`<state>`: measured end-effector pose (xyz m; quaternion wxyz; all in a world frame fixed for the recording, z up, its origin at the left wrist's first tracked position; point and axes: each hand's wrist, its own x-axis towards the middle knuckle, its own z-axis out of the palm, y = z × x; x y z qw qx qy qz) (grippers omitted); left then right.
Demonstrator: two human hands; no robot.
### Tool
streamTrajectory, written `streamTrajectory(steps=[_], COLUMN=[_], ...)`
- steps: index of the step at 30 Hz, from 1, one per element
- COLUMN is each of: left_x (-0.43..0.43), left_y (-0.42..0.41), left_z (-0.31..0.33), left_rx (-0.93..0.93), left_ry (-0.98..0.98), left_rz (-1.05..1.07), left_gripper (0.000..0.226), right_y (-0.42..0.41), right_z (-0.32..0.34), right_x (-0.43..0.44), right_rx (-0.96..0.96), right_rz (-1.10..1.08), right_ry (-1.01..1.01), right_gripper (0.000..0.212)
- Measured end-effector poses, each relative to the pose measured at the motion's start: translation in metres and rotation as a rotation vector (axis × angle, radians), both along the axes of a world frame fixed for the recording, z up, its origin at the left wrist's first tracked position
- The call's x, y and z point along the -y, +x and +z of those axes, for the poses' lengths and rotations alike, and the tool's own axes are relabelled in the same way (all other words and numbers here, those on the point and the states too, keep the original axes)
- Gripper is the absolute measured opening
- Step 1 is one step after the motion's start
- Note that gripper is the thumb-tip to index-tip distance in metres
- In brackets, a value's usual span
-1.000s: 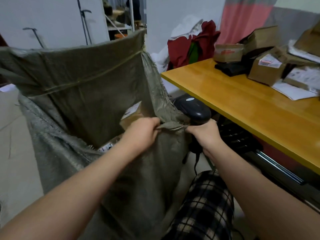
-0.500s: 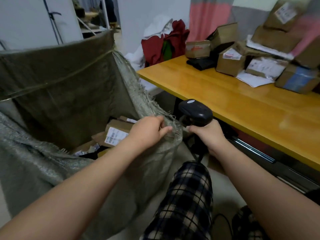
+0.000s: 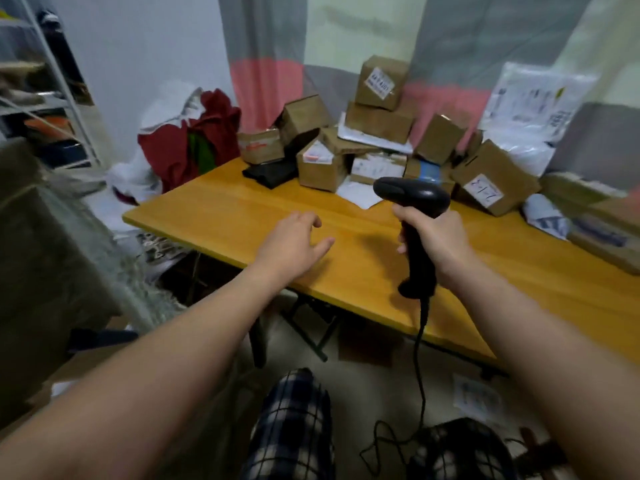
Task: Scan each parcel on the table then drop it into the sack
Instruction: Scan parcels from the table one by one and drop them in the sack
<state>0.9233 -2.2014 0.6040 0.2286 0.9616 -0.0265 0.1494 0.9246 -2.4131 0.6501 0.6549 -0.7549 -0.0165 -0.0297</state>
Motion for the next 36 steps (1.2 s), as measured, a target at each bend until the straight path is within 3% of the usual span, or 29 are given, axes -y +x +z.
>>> streamTrajectory(steps=[6, 11, 15, 17, 22, 25, 30, 36], left_x=[-0.002, -0.019, -0.027, -0.024, -0.020, -0.022, -0.011, -0.006], left_y=[0.131, 0.231, 0.289, 0.308, 0.334, 0.337, 0.319, 0.280], left_z=[0.038, 0.047, 0.044, 0.044, 0.046, 0.043, 0.031, 0.029], left_rx=[0.026, -0.110, -0.203, -0.240, -0.347, -0.299, -0.158, -0.134], left_ry=[0.026, -0.049, -0.068, -0.085, 0.086, 0.084, 0.072, 0.067], left_rz=[0.102, 0.154, 0.177, 0.157, 0.099, 0.112, 0.153, 0.166], left_gripper=[0.067, 0.093, 0.108, 0.111, 0.108, 0.095, 0.084, 0.081], right_y=[0.105, 0.200, 0.259, 0.276, 0.302, 0.308, 0.304, 0.277], right_z=[0.030, 0.039, 0.043, 0.037, 0.006, -0.001, -0.006, -0.006], right_x=[0.007, 0.006, -0.002, -0.004, -0.001, -0.001, 0.000, 0.012], right_rx=[-0.021, 0.113, 0.065, 0.006, -0.027, -0.098, -0.159, -0.137], right_rz=[-0.089, -0.172, -0.179, -0.137, -0.005, -0.003, -0.027, -0.033], right_ry=[0.056, 0.068, 0.255, 0.257, 0.009, 0.090, 0.197, 0.310], right_gripper=[0.022, 0.008, 0.011, 0.009, 0.025, 0.035, 0.028, 0.026])
